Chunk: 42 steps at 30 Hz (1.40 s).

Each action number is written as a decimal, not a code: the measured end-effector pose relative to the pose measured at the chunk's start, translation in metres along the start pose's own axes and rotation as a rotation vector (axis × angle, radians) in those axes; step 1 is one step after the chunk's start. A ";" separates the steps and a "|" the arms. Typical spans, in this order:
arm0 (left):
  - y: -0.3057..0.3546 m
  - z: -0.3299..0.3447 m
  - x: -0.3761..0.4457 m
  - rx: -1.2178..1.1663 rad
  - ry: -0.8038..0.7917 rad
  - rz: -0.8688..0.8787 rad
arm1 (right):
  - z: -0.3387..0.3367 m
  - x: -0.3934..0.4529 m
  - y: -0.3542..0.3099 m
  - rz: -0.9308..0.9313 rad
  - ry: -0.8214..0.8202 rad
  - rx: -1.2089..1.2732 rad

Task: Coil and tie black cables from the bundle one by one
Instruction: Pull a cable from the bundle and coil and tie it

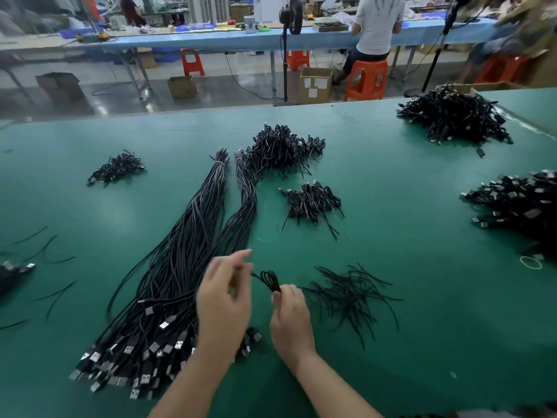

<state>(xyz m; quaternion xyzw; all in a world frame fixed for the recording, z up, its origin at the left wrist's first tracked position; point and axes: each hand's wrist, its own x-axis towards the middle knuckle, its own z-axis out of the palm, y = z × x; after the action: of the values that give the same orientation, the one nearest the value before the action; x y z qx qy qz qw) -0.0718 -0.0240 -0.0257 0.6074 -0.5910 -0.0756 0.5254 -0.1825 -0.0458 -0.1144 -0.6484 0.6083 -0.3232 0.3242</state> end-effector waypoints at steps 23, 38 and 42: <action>-0.059 0.009 -0.035 0.014 -0.339 -0.399 | -0.003 0.003 -0.002 -0.121 -0.140 -0.169; -0.048 0.008 -0.032 0.364 -0.487 -0.262 | -0.013 0.003 -0.015 0.016 -0.152 -0.006; -0.042 0.003 -0.032 0.570 -0.466 -0.074 | -0.021 0.004 -0.021 0.067 -0.196 0.143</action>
<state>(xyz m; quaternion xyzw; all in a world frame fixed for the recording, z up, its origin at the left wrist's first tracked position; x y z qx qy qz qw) -0.0562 -0.0105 -0.0739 0.7169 -0.6697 -0.0632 0.1834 -0.1868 -0.0497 -0.0850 -0.6313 0.5705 -0.2897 0.4382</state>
